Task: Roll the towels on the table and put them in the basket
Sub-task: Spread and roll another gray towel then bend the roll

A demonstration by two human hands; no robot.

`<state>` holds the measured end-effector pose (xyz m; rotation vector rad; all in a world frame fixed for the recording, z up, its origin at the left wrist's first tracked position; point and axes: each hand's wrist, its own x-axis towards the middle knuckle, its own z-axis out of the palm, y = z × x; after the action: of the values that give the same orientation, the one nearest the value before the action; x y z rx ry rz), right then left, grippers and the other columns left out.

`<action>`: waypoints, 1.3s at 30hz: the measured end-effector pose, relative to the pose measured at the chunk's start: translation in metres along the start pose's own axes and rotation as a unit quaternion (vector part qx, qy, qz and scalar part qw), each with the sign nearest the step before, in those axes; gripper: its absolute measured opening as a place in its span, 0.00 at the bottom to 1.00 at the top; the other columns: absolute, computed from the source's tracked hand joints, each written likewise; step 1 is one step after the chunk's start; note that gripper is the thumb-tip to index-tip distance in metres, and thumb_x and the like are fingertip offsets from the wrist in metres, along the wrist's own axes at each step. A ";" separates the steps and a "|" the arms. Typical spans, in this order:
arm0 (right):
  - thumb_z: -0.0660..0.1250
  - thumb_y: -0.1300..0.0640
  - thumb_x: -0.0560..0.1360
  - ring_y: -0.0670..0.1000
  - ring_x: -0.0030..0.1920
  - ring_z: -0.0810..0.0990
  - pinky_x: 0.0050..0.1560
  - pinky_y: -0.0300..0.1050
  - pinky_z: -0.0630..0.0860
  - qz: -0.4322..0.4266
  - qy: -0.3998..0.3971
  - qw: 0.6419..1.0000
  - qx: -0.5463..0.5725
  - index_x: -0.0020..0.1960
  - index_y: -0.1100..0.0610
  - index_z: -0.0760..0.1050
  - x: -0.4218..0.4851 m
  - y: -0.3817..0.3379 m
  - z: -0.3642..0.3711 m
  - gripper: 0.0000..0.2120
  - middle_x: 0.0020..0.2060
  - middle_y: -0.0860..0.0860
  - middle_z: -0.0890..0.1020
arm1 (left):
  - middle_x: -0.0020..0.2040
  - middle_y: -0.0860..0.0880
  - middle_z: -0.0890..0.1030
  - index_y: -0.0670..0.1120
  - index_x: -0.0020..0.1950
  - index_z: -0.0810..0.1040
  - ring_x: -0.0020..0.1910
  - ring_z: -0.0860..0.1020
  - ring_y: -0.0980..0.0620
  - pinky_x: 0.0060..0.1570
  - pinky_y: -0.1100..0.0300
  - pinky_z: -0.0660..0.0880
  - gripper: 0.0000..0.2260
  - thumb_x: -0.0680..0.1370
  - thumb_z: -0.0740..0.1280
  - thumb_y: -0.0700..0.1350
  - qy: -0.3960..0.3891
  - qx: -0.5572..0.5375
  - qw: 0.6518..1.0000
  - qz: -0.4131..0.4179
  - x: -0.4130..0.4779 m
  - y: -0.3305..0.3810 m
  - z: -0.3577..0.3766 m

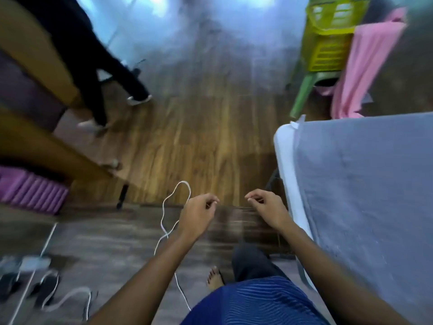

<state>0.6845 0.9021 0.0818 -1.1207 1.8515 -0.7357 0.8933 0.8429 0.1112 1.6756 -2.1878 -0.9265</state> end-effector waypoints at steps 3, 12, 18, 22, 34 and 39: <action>0.67 0.55 0.77 0.43 0.45 0.80 0.48 0.37 0.75 0.042 0.052 0.998 0.007 0.48 0.50 0.82 0.006 0.001 -0.007 0.04 0.43 0.44 0.83 | 0.42 0.55 0.85 0.52 0.47 0.84 0.42 0.81 0.56 0.47 0.58 0.77 0.06 0.76 0.68 0.44 -0.057 0.021 0.997 0.049 0.045 0.010 0.006; 0.69 0.58 0.75 0.49 0.44 0.81 0.44 0.38 0.72 0.164 0.216 0.961 0.058 0.49 0.55 0.83 0.074 0.041 -0.063 0.05 0.44 0.52 0.85 | 0.47 0.55 0.83 0.52 0.51 0.83 0.47 0.80 0.56 0.51 0.58 0.77 0.08 0.77 0.66 0.44 -0.204 0.073 0.946 0.242 0.205 0.082 0.077; 0.68 0.57 0.76 0.50 0.46 0.80 0.47 0.42 0.71 0.235 0.315 0.916 0.076 0.51 0.56 0.81 0.086 0.067 -0.079 0.06 0.46 0.51 0.84 | 0.52 0.51 0.82 0.48 0.53 0.83 0.52 0.77 0.53 0.52 0.60 0.75 0.09 0.77 0.65 0.40 -0.249 0.120 0.874 0.399 0.282 0.139 0.131; 0.68 0.58 0.75 0.52 0.48 0.78 0.47 0.44 0.71 0.311 0.363 0.877 0.054 0.48 0.52 0.80 0.074 0.084 -0.063 0.04 0.47 0.50 0.81 | 0.59 0.46 0.79 0.45 0.57 0.82 0.59 0.75 0.45 0.60 0.48 0.74 0.13 0.75 0.66 0.36 -0.252 0.171 0.808 0.506 0.321 0.167 0.163; 0.73 0.69 0.62 0.61 0.52 0.75 0.48 0.54 0.76 0.502 0.432 0.748 -0.044 0.57 0.56 0.78 0.036 0.103 0.007 0.25 0.54 0.55 0.77 | 0.52 0.49 0.81 0.48 0.56 0.78 0.55 0.77 0.46 0.66 0.46 0.66 0.16 0.70 0.68 0.37 -0.255 0.359 0.582 0.684 0.413 0.192 0.197; 0.73 0.69 0.61 0.59 0.45 0.78 0.41 0.52 0.77 0.503 0.433 0.742 -0.090 0.51 0.56 0.77 0.039 0.108 0.004 0.21 0.46 0.54 0.79 | 0.54 0.45 0.78 0.49 0.54 0.78 0.53 0.75 0.43 0.57 0.44 0.73 0.19 0.65 0.74 0.38 -0.232 0.314 0.565 0.727 0.426 0.198 0.206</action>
<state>0.6332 0.9131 -0.0199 0.3827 2.8970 -0.4018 0.4928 0.5455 -0.0078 -0.8373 -3.1463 0.0263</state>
